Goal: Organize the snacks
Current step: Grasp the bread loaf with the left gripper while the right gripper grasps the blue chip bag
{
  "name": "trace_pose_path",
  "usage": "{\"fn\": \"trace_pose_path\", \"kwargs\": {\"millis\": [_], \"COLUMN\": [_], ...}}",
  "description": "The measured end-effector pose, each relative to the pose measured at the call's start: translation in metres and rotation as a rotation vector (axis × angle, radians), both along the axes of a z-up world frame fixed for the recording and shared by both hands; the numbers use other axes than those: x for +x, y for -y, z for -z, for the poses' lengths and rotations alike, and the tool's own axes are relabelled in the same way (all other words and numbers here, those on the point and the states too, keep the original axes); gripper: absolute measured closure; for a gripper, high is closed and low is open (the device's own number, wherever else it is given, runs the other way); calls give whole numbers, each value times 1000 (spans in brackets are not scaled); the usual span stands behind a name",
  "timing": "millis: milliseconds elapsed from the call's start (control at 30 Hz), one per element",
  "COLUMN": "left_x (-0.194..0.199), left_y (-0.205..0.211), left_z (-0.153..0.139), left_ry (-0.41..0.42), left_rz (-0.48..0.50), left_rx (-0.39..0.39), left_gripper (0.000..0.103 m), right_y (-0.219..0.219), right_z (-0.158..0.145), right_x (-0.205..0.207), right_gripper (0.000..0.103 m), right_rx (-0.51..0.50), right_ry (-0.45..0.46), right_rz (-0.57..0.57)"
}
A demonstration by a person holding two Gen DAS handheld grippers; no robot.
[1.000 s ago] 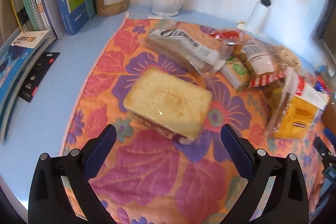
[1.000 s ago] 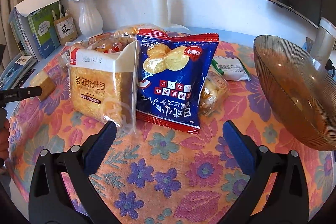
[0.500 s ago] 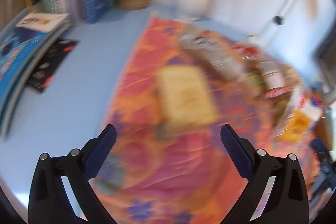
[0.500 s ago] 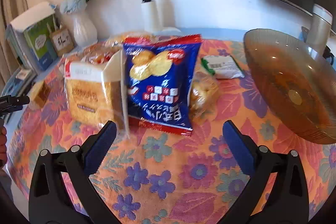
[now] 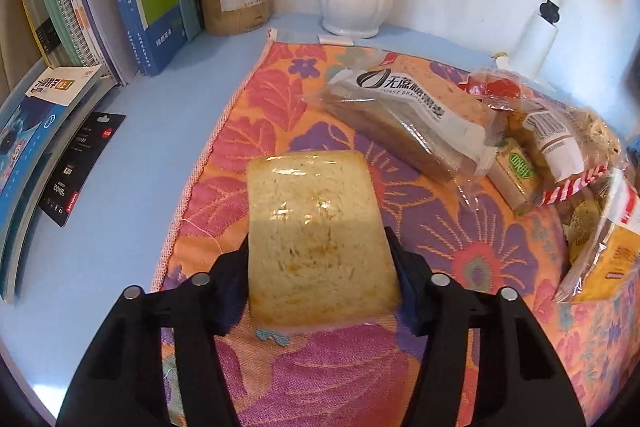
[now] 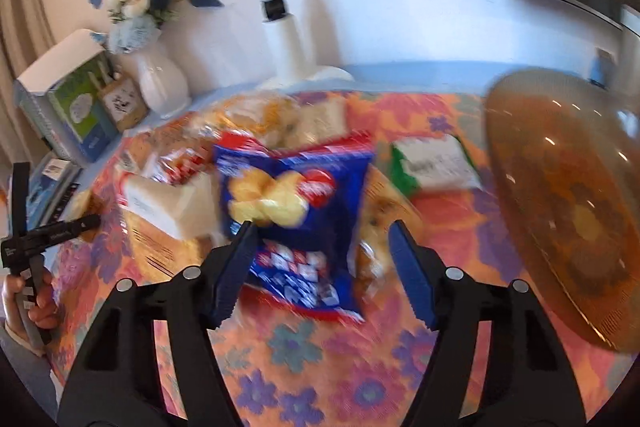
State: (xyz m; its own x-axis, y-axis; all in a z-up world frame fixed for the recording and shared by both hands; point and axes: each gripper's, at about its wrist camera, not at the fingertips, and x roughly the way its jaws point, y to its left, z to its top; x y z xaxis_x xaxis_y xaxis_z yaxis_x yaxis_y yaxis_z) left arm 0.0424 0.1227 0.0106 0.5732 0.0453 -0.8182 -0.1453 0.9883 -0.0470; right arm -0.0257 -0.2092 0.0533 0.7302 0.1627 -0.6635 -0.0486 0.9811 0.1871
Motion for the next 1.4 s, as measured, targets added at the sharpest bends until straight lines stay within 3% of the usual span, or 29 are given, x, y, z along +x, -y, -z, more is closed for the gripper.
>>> {"fn": "trace_pose_path", "kwargs": {"millis": [33,133,167,200,300,500,667,733,800,833,900,933,1000,1100,1233,1333,1400], "left_x": [-1,-9,-14,-21,-34,-58,-62,-64,-64,-65,-67,-67,-67,-67,-67,-66,-66], "left_y": [2,10,15,23,41,82,97,96,96,98,101,101,96,89,86,88,92], "left_z": [-1,-6,-9,-13,-17,-12,0,-1,1,0,1,1,0,0,1,1,1], "left_ry": [2,-4,2,11,15,16,31,40,37,40,43,44,45,46,50,46,42], "left_rz": [18,76,100,135,207,319,338,339,340,341,343,346,350,354,359,364,369], "left_rx": [-7,-48,-56,-67,-108,-178,-173,-178,-177,-169,-151,-146,-157,-195,-220,-211,-191], "left_gripper": [48,48,48,48,48,48,48,48,48,48,48,48,47,45,44,35,29], "right_y": [-4,-14,-19,-21,-15,22,51,58,60,59,54,52,42,35,15,6,-8], "right_z": [-2,-7,-10,-11,-14,-17,-27,-24,-17,-13,-5,0,18,34,16,27,30], "right_x": [2,4,-1,-6,-26,-79,-109,-111,-112,-115,-120,-121,-118,-102,-65,-38,-33], "right_gripper": [34,51,63,69,79,83,88,83,60,53,29,25,24,19,16,16,14], "right_rx": [-4,-42,-74,-83,-51,179,235,179,134,170,247,269,324,405,259,217,119], "right_ry": [15,35,48,53,41,-26,-66,-91,-135,-147,-178,-197,-287,-353,-308,-337,-313], "right_rz": [-19,-51,-62,-75,-76,-58,46,114,163,152,145,152,167,175,182,171,176]}}
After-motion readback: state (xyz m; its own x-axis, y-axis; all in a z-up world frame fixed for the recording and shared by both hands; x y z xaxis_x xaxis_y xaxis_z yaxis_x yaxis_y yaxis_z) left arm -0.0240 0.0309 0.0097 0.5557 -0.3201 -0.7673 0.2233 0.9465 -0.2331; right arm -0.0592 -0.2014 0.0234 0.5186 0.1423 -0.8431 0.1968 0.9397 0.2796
